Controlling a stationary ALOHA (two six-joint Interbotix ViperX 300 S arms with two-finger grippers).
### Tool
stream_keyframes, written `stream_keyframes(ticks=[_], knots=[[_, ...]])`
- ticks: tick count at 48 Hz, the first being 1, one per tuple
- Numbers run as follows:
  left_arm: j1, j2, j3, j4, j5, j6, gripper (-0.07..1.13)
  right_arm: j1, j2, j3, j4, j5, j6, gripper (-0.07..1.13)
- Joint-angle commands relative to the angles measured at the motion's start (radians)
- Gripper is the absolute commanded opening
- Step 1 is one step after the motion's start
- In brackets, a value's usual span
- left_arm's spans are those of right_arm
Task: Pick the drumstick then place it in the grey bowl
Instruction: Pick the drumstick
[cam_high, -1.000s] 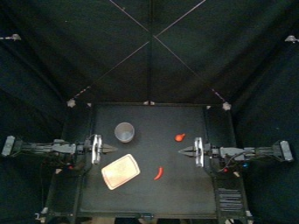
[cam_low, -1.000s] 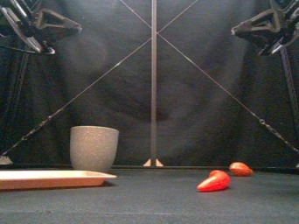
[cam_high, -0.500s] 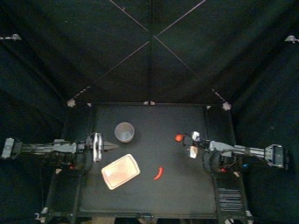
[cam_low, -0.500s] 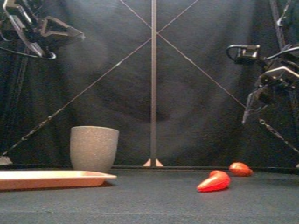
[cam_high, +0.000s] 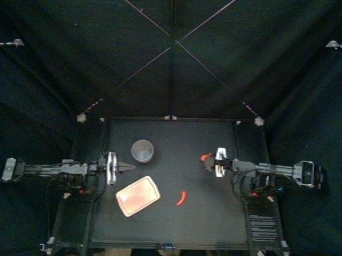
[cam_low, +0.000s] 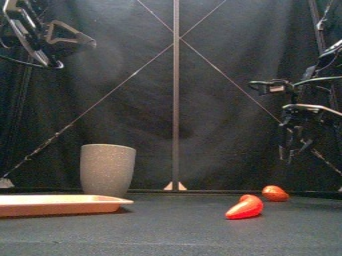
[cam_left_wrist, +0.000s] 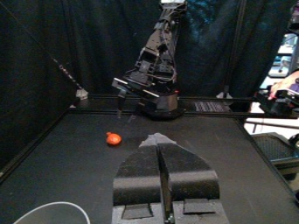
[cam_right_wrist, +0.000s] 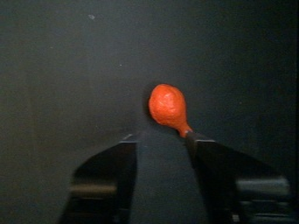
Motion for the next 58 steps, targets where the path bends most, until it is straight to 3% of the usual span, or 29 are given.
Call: stream_keyframes(ticks=[1,11,27,44,51,58], knots=[[0.002,0.005,-0.012,0.012,-0.005,0.002,0.04,-0.028,0.026,-0.031,-0.035,-0.008,0.0,0.92],[0.005,0.005,-0.009,0.015,-0.006,0.0,0.05,-0.092,0.14,-0.037,-0.086,-0.041,-0.017,0.92],[0.003,0.005,0.002,0.012,-0.006,-0.002,0.04,-0.167,0.298,-0.051,-0.087,-0.186,-0.02,0.93],[0.005,0.005,0.006,0.011,-0.005,-0.006,0.05,-0.179,0.383,-0.089,-0.061,-0.256,-0.017,0.91],[0.003,0.005,0.008,0.011,-0.006,-0.008,0.05,-0.184,0.4,-0.095,-0.018,-0.265,-0.015,0.83],[0.003,0.005,0.008,0.011,-0.006,-0.008,0.05,-0.193,0.437,-0.097,0.006,-0.276,-0.018,0.67]])
